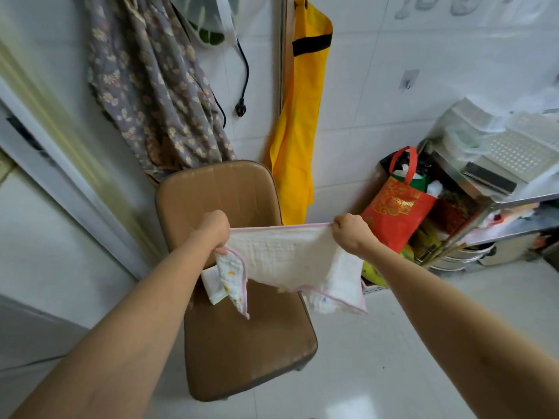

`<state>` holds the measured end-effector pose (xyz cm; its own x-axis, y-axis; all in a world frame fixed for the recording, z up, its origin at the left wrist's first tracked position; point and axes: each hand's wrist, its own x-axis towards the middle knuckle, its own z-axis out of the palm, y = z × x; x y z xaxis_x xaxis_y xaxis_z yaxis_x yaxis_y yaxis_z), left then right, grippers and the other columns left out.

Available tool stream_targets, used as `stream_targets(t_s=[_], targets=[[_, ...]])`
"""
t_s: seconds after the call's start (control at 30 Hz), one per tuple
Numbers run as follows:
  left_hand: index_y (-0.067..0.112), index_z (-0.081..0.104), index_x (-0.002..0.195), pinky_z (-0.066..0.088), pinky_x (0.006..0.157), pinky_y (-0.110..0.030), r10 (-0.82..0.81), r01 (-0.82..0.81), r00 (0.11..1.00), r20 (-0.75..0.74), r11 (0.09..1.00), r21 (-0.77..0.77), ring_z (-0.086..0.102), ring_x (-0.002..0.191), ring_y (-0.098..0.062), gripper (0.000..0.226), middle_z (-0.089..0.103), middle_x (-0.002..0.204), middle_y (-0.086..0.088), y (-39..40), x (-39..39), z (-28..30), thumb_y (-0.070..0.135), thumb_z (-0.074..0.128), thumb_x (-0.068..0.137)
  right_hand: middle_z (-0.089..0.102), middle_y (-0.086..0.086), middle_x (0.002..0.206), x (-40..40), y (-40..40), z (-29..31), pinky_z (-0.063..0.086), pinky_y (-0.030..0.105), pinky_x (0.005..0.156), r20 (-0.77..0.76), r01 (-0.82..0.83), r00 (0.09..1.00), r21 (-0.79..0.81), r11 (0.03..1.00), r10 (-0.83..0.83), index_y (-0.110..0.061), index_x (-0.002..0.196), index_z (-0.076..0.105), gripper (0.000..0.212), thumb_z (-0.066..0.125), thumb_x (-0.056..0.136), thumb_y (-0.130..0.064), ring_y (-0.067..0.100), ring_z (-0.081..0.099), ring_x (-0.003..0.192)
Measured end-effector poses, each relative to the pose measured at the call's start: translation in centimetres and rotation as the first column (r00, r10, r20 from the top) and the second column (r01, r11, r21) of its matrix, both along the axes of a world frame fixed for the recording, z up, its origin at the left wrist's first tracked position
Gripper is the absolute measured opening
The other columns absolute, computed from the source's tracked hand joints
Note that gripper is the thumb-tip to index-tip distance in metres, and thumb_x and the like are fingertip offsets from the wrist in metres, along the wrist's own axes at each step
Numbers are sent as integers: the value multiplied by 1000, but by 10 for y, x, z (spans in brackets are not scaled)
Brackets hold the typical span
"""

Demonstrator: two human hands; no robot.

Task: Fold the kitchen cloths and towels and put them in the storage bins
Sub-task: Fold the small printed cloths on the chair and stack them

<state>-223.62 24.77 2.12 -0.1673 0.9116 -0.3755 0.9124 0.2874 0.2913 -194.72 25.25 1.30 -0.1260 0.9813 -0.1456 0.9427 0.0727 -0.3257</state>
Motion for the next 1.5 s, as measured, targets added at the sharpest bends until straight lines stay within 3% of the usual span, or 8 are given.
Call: stream_targets(t_s=[0.27,0.4,0.6,0.77,0.97,1.07,1.3,1.5], targets=[[-1,69,95,51,62,-29,-88,85,996,3,949,-303,60,72,-23,18,60,71,-7,-38,-22,-22,-4,55,84,59,13,107,0,-16,-19,34,30,67,267,-125,944,-262,957,196,-8,97,52,16,39,91,-15,33,57,98],[5,62,103,50,69,-22,-69,116,993,95,706,-699,65,67,-13,14,64,76,-5,-77,-28,-38,5,61,89,65,16,113,-7,-20,-46,51,31,76,263,-100,921,-552,828,287,-9,100,61,18,54,89,-22,30,64,93],[0,68,78,34,51,-23,-20,21,1000,15,997,-79,63,79,-30,20,65,80,-19,-79,-68,-55,-1,51,89,62,20,104,-33,-23,-71,38,33,62,175,-213,956,-147,966,237,-5,112,50,21,41,95,-16,37,60,91],[7,65,102,47,66,-31,-45,22,998,-32,858,-513,61,76,-23,33,67,94,-13,-87,-83,-60,36,51,95,62,22,95,-45,-28,-80,51,44,63,93,-209,971,-137,968,222,-5,105,40,11,35,95,-9,37,60,80],[1,47,132,60,67,-37,398,-86,909,124,470,-879,64,90,-34,61,46,131,-21,-114,-79,-90,26,73,83,60,11,95,-49,-30,-81,57,26,62,171,-15,944,-832,554,283,-6,118,53,42,66,87,-31,19,68,64],[8,59,96,50,47,-23,280,-97,948,153,709,-698,57,69,-21,23,51,94,-12,-125,-76,-104,31,58,93,63,10,95,-54,-25,-96,54,35,91,288,47,815,-898,438,503,-1,113,58,41,72,81,-22,18,71,72],[6,59,114,43,91,-37,177,-186,983,-57,932,-311,56,110,-31,39,59,122,-16,-130,-82,-207,33,34,102,61,19,113,-101,-9,-206,48,35,74,373,-268,816,-432,861,441,1,110,59,24,42,93,-6,35,60,102],[6,63,110,45,86,-39,335,-356,929,-155,925,-137,58,108,-36,46,62,117,-18,-105,-113,-329,36,29,102,55,18,111,-150,20,-311,41,36,73,130,-284,948,-75,956,292,-3,111,59,25,39,98,-10,36,52,105]])
